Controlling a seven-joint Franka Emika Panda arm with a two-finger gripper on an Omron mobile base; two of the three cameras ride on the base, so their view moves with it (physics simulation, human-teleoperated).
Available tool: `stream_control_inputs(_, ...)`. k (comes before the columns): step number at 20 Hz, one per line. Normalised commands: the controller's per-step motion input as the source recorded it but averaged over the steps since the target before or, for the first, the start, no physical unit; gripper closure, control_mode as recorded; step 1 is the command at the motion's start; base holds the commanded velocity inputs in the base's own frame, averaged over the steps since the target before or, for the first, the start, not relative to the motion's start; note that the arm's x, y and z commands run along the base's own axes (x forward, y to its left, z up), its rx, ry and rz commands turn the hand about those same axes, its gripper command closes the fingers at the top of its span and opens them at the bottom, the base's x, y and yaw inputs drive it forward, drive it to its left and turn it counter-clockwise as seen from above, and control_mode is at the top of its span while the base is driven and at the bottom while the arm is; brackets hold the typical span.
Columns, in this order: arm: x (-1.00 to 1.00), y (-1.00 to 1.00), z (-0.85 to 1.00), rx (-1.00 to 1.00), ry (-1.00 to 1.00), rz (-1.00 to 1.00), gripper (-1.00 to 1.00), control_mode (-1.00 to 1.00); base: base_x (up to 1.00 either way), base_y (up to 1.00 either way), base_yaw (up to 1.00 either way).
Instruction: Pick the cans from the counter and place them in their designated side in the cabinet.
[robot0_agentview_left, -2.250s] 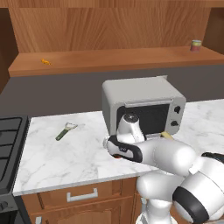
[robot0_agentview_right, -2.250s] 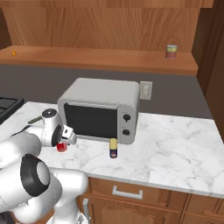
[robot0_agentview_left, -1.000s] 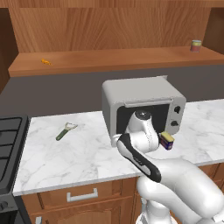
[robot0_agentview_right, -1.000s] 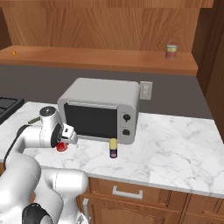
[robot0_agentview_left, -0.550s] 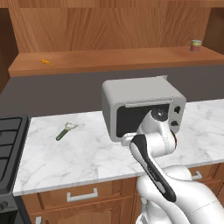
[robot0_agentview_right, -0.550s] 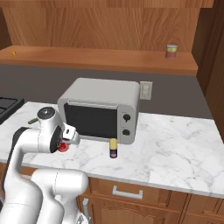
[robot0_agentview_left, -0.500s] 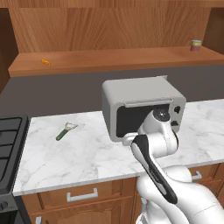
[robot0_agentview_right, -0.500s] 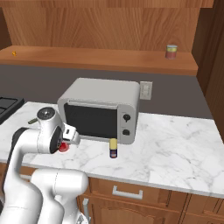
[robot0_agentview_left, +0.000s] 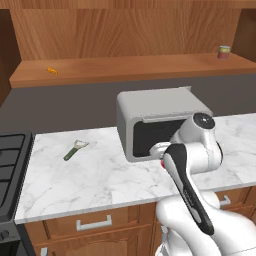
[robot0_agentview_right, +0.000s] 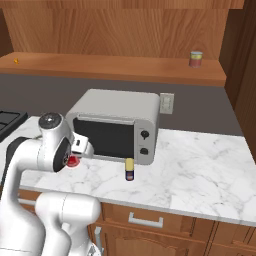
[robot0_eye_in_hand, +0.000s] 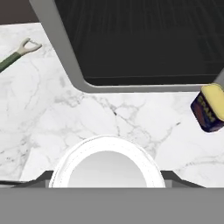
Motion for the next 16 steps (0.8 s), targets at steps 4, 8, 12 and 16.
stream_control_inputs(4,-0.25,-0.15,0.60,0.00,-0.02,0.00,1.00,-1.00,0.00,0.00,0.00)
stream_control_inputs(8,-0.27,-0.17,0.48,0.00,-0.06,0.01,1.00,-1.00,0.00,0.00,0.00)
stream_control_inputs(12,-0.20,-0.11,0.35,0.00,-0.10,0.02,1.00,-1.00,0.00,0.00,0.00)
stream_control_inputs(16,-0.15,-0.14,0.28,0.00,-0.09,0.01,1.00,-1.00,0.00,0.00,0.00)
